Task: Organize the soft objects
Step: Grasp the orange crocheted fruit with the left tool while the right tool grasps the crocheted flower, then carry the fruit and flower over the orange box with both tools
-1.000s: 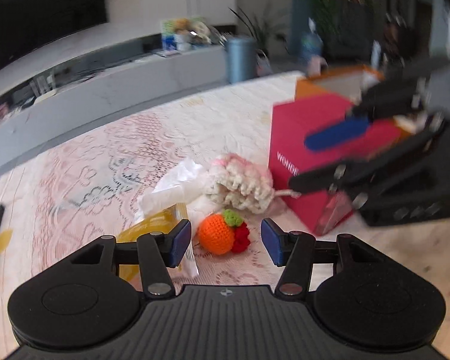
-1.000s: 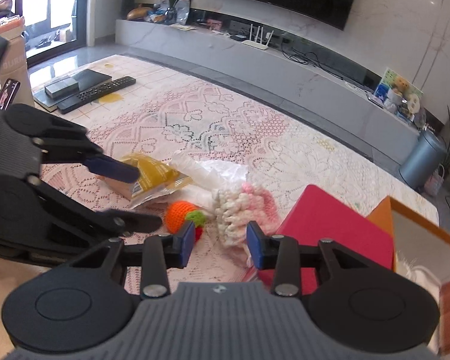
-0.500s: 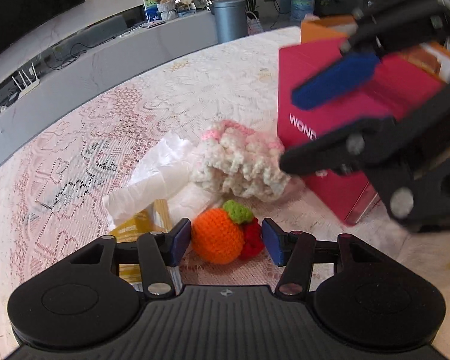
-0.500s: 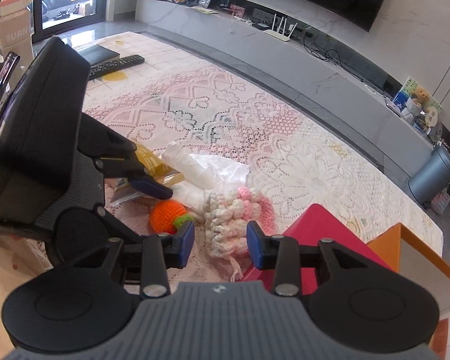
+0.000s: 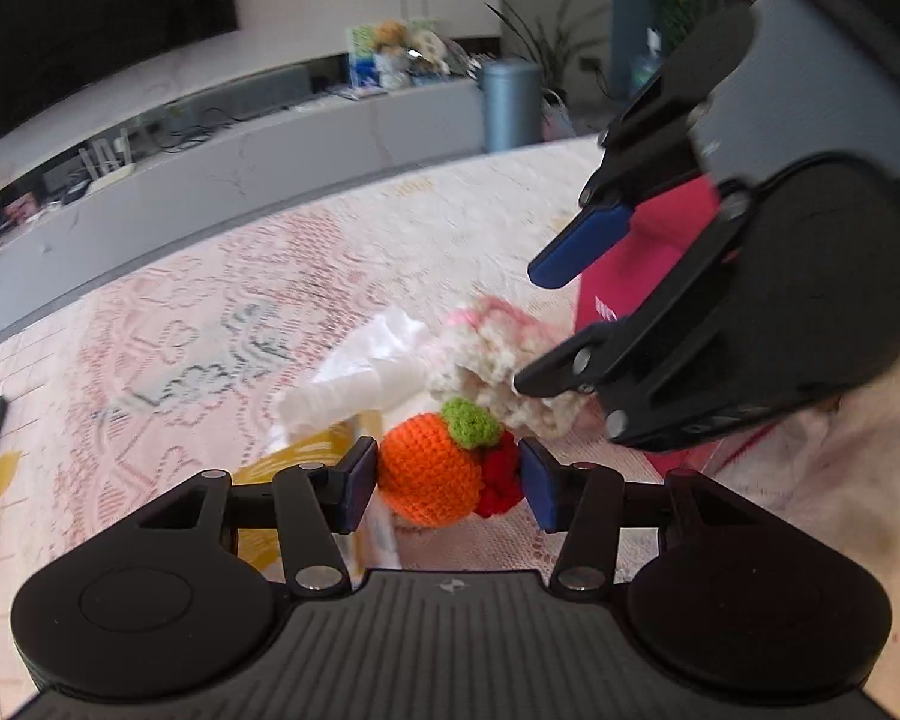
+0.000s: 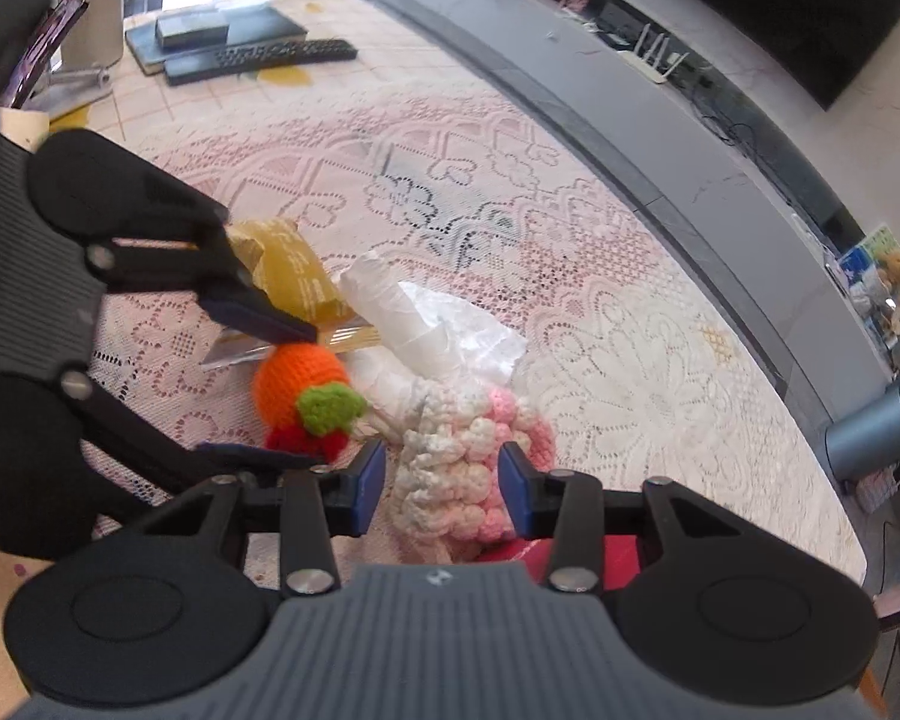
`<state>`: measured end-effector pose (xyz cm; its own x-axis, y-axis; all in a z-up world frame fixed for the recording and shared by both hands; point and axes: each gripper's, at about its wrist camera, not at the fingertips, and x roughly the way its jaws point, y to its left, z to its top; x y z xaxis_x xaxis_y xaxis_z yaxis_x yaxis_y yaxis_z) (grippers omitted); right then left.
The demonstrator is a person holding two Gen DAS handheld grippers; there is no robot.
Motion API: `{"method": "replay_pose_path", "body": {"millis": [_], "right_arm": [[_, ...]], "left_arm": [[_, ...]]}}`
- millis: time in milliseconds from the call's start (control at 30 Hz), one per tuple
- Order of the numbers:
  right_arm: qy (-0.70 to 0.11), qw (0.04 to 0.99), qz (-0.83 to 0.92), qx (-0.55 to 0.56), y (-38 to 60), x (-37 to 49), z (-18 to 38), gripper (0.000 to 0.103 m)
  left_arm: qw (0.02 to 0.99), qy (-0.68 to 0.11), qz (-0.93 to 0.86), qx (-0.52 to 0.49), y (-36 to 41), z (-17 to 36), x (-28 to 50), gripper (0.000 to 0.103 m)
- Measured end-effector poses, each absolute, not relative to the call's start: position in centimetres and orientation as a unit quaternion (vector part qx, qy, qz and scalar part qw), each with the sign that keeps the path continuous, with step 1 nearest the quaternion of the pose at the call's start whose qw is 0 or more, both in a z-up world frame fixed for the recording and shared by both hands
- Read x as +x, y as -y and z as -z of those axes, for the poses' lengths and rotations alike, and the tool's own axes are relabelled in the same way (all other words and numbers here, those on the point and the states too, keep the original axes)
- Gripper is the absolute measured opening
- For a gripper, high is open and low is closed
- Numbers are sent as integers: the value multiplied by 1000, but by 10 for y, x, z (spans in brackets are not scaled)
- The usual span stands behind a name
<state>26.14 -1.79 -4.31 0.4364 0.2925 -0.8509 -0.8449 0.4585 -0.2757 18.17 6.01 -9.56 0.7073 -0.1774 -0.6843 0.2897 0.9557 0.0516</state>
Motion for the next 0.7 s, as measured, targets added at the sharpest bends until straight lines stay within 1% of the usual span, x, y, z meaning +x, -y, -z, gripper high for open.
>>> {"method": "replay_pose_path", "body": {"millis": [33,200,300,333,467,500,567,600,633,700], "right_arm": [[-386,758,-373,-370,14,266,44,50],[-422,722,-363,-412,-13,282,62,51],[-431,706,-350,-439,-25,287,74,69],[-434,701,-347,-446,-29,288,77,70],[-457,687,-322,-465,-37,295,94,69],[-461,685,-317,-467,-37,297,99,66],[-468,682,-315,-465,-37,299,103,57],[-468,683,-311,-466,-36,299,104,46],[-469,685,-311,-463,-36,299,103,42],[-471,690,-309,-455,-35,297,96,37]], "left_arm": [[924,-357,121,67,-64,93,180,58],[935,-346,75,32,-81,89,175,58],[936,-344,68,0,-93,91,173,58],[938,-340,69,-7,-96,91,173,58],[942,-326,80,-13,-98,88,167,58],[942,-324,82,-12,-97,89,165,58],[943,-322,86,-12,-96,89,163,58],[943,-321,87,-12,-96,89,163,58],[943,-320,88,-13,-97,89,163,58],[944,-319,86,-16,-97,90,162,58]]}}
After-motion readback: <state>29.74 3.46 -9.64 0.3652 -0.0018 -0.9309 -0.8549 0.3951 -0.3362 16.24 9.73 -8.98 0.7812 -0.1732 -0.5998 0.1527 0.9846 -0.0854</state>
